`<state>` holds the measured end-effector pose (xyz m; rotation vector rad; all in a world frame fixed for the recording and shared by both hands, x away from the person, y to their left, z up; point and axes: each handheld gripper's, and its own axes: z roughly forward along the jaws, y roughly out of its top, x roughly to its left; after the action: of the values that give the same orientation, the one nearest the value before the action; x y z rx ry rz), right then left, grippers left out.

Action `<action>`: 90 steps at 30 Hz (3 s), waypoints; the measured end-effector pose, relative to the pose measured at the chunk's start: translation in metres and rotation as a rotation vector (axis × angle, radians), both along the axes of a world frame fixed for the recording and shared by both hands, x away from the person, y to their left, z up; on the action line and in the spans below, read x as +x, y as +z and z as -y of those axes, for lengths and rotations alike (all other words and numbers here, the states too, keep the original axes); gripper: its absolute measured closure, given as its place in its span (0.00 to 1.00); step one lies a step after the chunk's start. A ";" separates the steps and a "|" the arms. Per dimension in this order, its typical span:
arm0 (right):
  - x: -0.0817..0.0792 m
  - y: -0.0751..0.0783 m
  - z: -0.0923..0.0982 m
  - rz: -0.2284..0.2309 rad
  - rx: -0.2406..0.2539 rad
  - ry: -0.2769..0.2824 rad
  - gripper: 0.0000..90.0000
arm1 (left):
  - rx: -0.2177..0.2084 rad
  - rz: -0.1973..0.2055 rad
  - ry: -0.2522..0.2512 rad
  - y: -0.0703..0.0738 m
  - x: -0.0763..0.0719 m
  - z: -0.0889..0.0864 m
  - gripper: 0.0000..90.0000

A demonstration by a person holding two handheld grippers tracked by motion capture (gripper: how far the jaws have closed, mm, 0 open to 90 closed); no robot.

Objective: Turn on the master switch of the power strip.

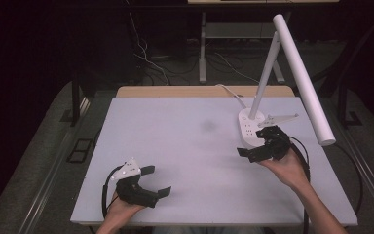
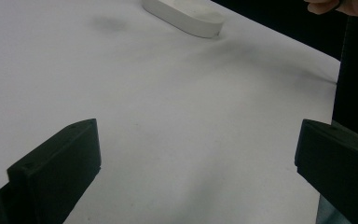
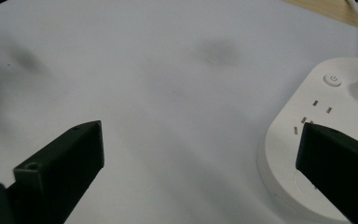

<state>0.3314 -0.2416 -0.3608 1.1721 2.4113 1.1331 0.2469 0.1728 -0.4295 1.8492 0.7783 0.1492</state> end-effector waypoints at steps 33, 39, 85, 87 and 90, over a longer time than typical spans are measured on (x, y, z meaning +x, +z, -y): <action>0.061 0.008 -0.017 -0.021 -0.119 -0.054 0.00 | 0.004 -0.007 -0.008 -0.001 0.001 0.000 0.00; 0.074 0.008 -0.015 -0.030 -0.154 -0.062 0.08 | 0.015 -0.010 -0.016 -0.002 0.002 -0.001 0.00; 0.136 -0.012 -0.025 0.006 -0.356 -0.170 0.99 | 0.017 -0.008 -0.004 -0.002 0.005 -0.006 0.00; 0.137 -0.014 -0.024 0.004 -0.357 -0.172 0.99 | 0.018 -0.007 -0.004 -0.002 0.005 -0.006 0.00; 0.141 -0.019 -0.024 -0.007 -0.365 -0.178 0.99 | 0.019 -0.010 -0.004 -0.002 0.005 -0.006 0.00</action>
<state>0.4724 -0.2173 -0.3793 1.2320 2.3306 0.6041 0.2518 0.1788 -0.4317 1.8705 0.7824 0.1458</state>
